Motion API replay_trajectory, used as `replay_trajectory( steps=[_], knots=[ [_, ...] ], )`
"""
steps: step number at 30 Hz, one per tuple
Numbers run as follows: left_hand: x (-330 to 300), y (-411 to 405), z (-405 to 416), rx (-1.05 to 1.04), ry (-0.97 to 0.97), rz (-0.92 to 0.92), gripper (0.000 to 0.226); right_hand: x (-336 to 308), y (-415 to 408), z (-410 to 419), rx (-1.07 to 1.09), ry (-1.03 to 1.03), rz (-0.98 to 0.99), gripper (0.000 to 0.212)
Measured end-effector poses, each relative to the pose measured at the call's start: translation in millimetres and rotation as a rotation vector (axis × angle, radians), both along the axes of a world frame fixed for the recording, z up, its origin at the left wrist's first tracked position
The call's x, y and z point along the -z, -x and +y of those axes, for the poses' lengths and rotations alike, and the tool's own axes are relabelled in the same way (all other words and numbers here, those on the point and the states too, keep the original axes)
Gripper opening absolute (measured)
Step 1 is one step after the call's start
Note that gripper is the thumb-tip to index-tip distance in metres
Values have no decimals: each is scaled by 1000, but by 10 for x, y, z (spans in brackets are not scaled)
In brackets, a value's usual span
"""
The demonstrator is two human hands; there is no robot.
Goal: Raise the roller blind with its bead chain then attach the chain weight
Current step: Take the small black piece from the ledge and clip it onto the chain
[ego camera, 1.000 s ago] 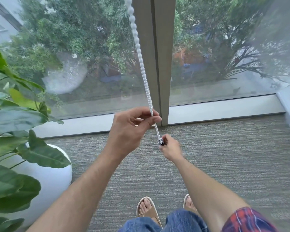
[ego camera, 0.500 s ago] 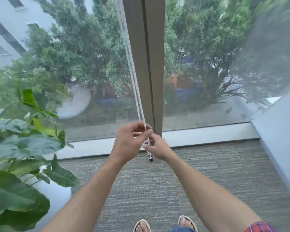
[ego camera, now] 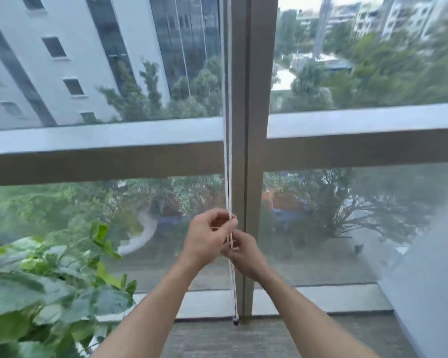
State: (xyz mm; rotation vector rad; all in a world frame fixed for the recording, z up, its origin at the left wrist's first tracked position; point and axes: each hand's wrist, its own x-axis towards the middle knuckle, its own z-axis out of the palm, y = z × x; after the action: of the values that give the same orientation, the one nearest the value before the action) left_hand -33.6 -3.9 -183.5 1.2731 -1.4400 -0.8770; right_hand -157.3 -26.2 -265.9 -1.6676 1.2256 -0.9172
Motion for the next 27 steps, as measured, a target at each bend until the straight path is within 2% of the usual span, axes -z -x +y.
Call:
replay_trajectory(
  steps=[4,6,11,15,20,27],
  knots=[
    [-663,-35,-44,24,30,34,1,-848,-28,18,-60,95,-179,64],
    [-968,-30,-56,31,33,77,5,-1201,1,11,-67,121,-262,69],
    [-1645,8,-74,37,64,101,11,-2006,96,-26,-21,174,-340,49],
    [-2202,4,-146,42,166,10,4,-2680,154,-79,27,224,-353,36],
    [-2818,10,-235,19,315,-80,11,-3410,221,-169,21,327,-371,19],
    [-3400,45,-370,33,405,-7,7,-4055,305,-298,-17,397,-372,18]
  ],
)
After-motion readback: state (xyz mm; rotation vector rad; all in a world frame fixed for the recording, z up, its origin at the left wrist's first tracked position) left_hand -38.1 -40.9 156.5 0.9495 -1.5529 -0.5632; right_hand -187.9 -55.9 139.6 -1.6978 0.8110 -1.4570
